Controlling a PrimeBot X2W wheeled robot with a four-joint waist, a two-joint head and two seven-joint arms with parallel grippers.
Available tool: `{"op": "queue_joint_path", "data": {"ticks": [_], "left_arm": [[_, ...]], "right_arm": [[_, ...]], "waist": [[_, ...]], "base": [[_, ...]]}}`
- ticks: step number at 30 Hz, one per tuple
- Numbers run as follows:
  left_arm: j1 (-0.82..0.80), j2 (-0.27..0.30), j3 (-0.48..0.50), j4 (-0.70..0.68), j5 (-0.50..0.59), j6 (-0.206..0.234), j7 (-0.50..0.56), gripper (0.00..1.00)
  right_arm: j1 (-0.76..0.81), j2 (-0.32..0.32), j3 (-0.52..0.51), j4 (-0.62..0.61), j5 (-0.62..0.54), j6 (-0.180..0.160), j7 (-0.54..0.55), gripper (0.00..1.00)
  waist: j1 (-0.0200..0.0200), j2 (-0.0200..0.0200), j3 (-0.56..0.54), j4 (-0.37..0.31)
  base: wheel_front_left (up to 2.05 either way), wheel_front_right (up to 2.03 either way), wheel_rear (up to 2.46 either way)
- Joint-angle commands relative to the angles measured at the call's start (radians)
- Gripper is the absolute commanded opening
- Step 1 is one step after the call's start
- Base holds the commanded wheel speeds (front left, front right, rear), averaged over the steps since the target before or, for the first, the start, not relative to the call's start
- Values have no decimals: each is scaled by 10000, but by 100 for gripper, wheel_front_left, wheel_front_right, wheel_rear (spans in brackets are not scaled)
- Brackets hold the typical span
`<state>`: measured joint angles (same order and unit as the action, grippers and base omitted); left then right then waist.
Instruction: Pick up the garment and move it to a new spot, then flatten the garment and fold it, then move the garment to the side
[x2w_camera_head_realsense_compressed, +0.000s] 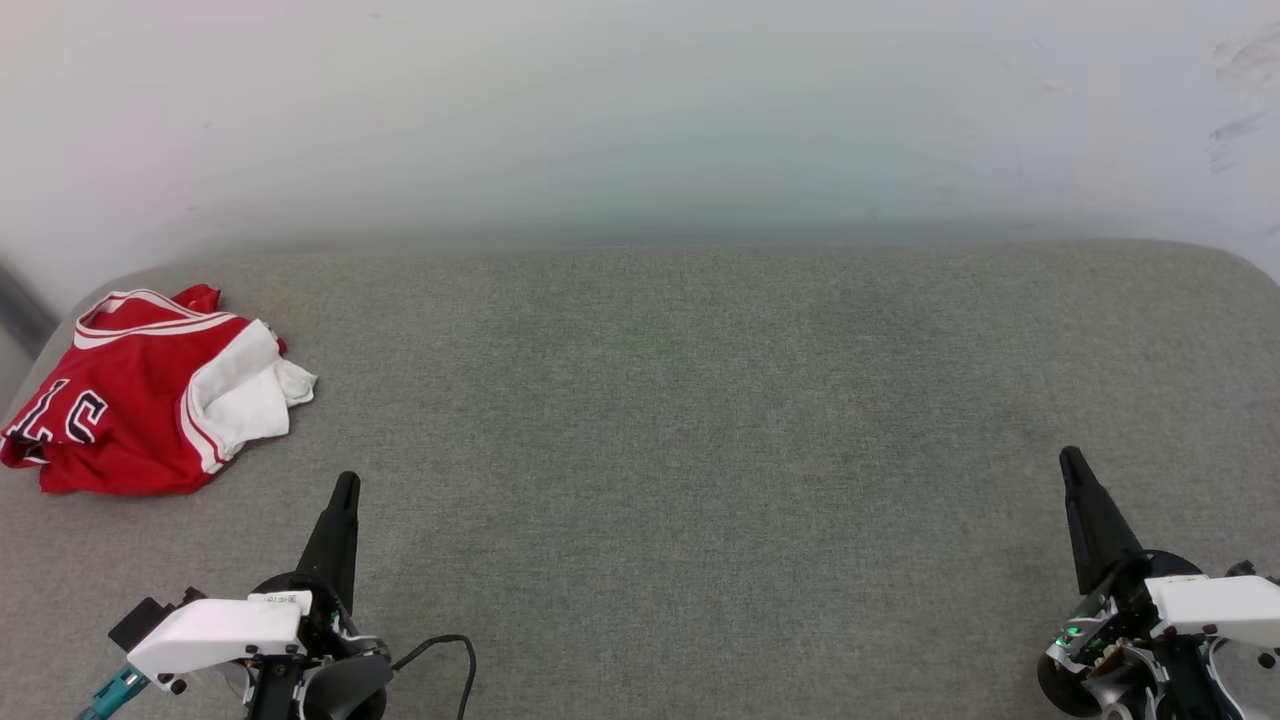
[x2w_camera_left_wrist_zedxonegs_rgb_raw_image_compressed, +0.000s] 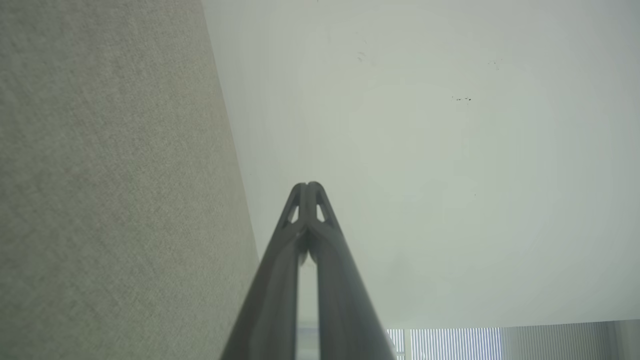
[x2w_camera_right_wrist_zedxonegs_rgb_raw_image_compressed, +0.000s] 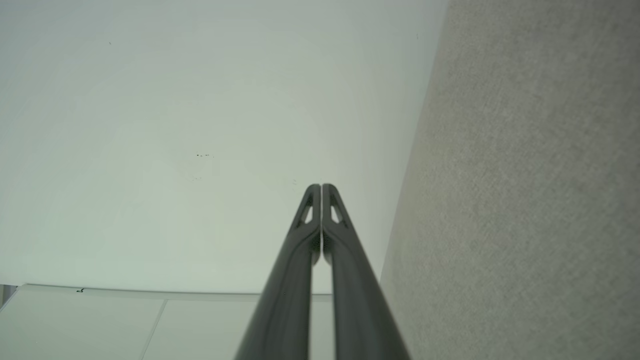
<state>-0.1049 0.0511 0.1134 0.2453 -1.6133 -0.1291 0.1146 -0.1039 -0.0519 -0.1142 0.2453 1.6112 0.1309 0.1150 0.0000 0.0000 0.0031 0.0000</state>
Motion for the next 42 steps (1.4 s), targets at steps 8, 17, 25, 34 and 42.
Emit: {"op": "queue_joint_path", "data": {"ticks": [8, 17, 25, 34, 42], "left_arm": [[-79, -10, 19, 5, 14, -30, 14, 0], [313, -29, -128, 147, 146, 12, -208, 100], [466, -25, -175, 1, 580, 8, -605, 100], [560, -21, 103, -87, 1482, 5, -967, 100], [599, -18, 820, -463, 2852, 1, -1298, 100]], "right_arm": [[-108, 36, 15, 14, 36, -3, 8, 0], [296, 6, 140, 148, -61, -2, -207, 100], [400, 7, 323, 32, -265, -2, -605, 100], [419, 8, 277, 55, -996, -2, -965, 100], [299, 8, -178, 68, -2662, -1, -1296, 100]], "waist": [[0, 0, 0, 0], [0, 0, 8, -6], [0, 0, 24, -26], [0, 0, 40, -43], [0, 0, 41, -59]], "base": [[0, 0, 0], [0, 0, 0], [0, 0, 0], [0, 0, 0], [0, 0, 0]]}}
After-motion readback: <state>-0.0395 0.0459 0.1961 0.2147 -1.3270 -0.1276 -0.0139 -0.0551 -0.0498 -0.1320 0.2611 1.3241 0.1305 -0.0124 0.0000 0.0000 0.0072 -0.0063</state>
